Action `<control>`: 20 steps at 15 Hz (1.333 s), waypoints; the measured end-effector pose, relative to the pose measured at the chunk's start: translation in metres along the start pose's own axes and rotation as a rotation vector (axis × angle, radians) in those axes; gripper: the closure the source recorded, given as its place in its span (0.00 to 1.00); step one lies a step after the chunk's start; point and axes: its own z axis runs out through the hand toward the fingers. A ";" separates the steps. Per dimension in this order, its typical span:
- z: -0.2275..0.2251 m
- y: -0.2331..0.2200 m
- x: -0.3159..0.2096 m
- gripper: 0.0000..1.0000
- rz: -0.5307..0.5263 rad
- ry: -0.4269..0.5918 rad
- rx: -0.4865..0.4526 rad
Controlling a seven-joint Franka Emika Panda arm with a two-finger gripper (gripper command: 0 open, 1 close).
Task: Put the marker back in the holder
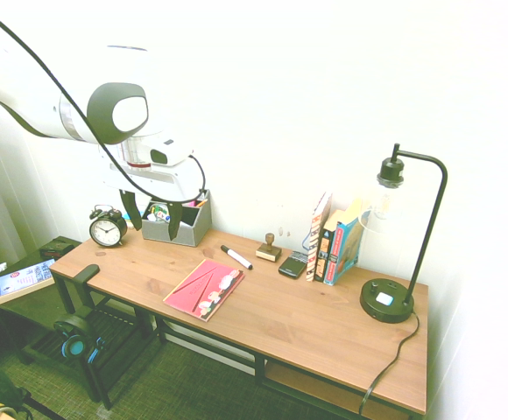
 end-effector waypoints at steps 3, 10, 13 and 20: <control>0.003 0.000 0.001 0.00 0.027 -0.007 0.001; 0.050 -0.035 0.050 0.00 0.466 -0.006 0.047; 0.086 -0.048 0.073 0.00 0.665 -0.009 0.055; 0.147 -0.103 0.137 0.00 1.073 0.013 0.082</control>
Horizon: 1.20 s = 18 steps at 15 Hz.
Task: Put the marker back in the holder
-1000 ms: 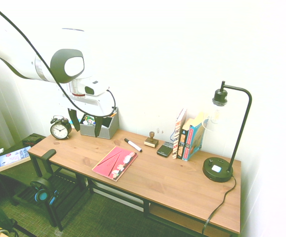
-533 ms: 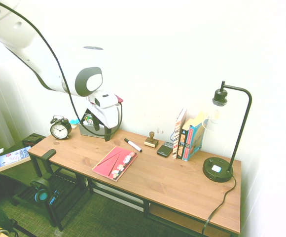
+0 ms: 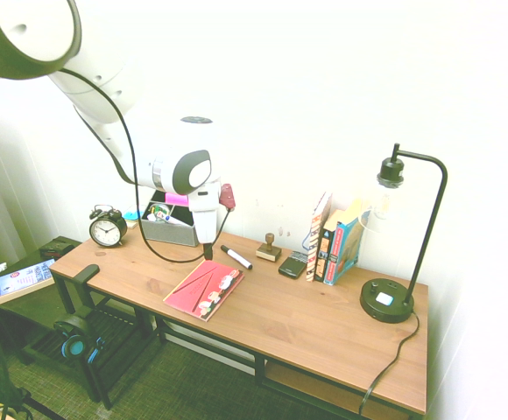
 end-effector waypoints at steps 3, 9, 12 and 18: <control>0.024 -0.029 -0.018 0.00 0.018 -0.013 0.017; 0.074 -0.062 -0.033 0.00 0.027 -0.019 0.013; 0.077 -0.074 -0.031 1.00 0.029 -0.024 0.003; 0.078 -0.079 -0.026 1.00 0.035 -0.037 -0.014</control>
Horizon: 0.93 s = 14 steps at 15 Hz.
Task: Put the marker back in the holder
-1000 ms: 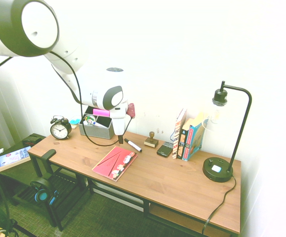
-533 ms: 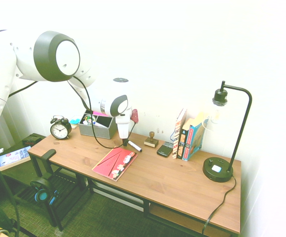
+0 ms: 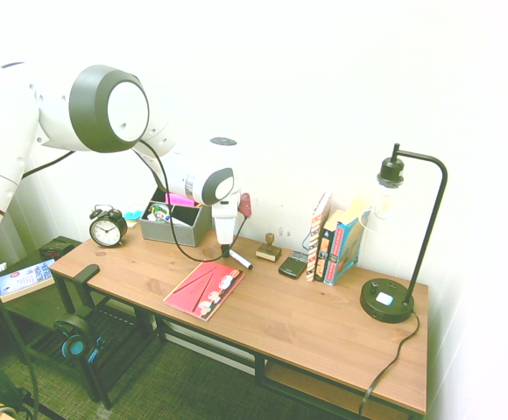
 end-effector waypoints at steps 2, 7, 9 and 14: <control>0.001 0.001 0.003 1.00 -0.001 0.003 -0.013; 0.002 0.003 0.010 1.00 0.013 -0.001 -0.029; 0.002 0.005 0.012 1.00 0.011 -0.003 -0.034; 0.002 0.010 0.016 1.00 0.010 -0.008 -0.032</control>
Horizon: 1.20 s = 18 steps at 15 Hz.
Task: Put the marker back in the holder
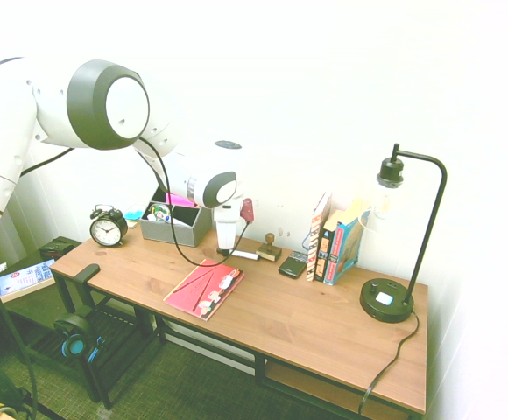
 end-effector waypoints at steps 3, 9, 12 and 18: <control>-0.001 0.007 0.003 1.00 0.008 -0.014 0.022; -0.011 0.065 -0.027 1.00 0.028 -0.115 0.013; -0.072 0.070 -0.041 1.00 0.022 -0.181 0.075; -0.176 0.072 -0.098 1.00 0.011 -0.498 0.163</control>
